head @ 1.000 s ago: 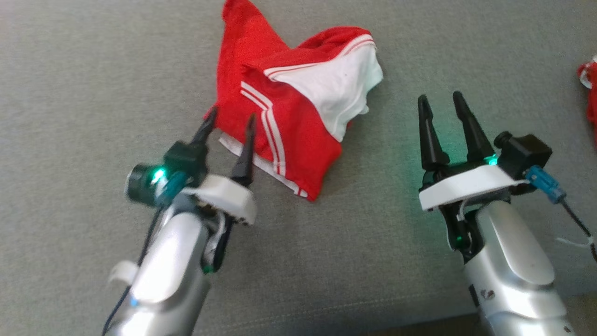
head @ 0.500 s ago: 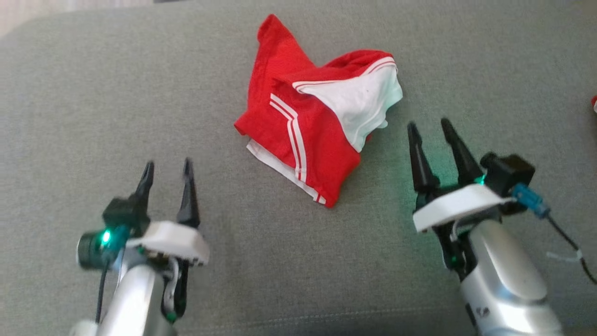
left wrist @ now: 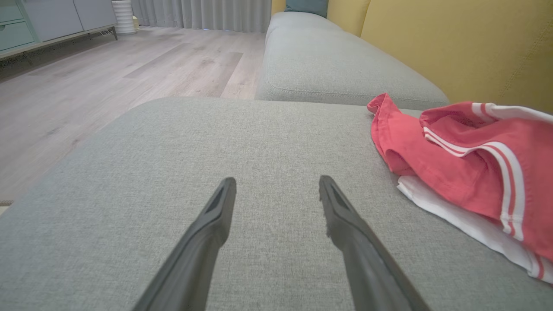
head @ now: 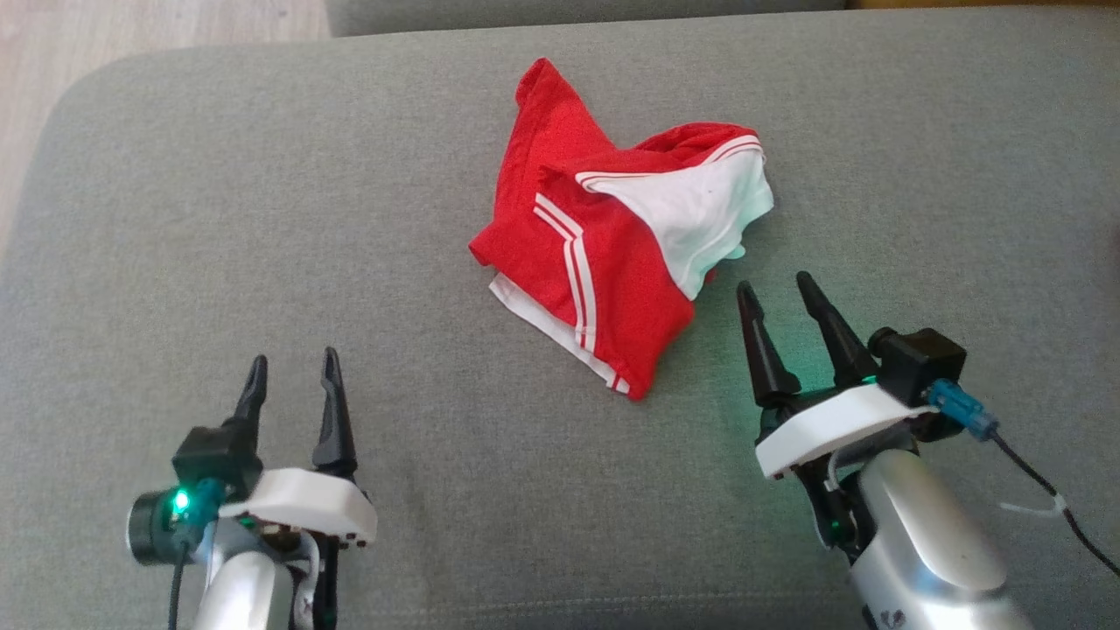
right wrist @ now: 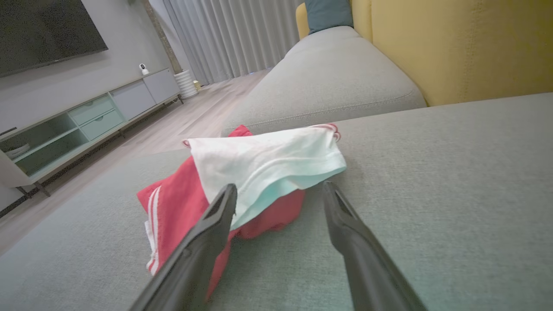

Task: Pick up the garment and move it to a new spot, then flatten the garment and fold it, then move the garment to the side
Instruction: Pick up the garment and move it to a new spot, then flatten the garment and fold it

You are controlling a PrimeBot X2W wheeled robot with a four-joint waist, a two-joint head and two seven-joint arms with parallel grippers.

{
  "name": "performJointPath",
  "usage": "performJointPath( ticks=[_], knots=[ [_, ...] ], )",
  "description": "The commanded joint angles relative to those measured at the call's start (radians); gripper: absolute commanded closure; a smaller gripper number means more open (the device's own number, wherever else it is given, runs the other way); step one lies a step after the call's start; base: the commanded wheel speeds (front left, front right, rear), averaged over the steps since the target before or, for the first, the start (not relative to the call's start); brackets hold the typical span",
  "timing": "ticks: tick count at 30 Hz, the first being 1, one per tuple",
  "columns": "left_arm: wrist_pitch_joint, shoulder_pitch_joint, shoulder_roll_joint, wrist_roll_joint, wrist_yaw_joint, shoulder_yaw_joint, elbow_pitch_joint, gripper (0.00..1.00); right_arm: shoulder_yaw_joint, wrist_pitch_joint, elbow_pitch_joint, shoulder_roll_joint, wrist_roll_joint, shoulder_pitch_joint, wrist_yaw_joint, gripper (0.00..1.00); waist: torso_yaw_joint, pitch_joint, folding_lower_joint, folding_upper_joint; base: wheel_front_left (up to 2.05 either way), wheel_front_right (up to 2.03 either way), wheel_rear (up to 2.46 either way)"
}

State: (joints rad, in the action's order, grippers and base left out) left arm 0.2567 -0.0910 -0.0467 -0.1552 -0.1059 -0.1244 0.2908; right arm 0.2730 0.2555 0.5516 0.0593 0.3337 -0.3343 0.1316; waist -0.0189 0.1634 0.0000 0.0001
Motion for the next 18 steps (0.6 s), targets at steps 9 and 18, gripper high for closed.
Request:
performJointPath(
  ticks=[9,18],
  knots=[
    [0.005,-0.049,-0.004,-0.029,-0.007,-0.016,-0.038,0.0,0.072,0.006,0.0,-0.009,-0.003,-0.058,-0.001,0.0,0.058,0.024,0.0,-0.0001,0.0,0.0,0.0],
    [0.005,-0.056,-0.004,-0.046,-0.01,-0.037,-0.042,0.0,0.037,0.006,0.078,-0.009,-0.042,-0.13,-0.001,0.0,0.119,0.055,0.0,-0.0001,0.0,0.0,0.0]
  ],
)
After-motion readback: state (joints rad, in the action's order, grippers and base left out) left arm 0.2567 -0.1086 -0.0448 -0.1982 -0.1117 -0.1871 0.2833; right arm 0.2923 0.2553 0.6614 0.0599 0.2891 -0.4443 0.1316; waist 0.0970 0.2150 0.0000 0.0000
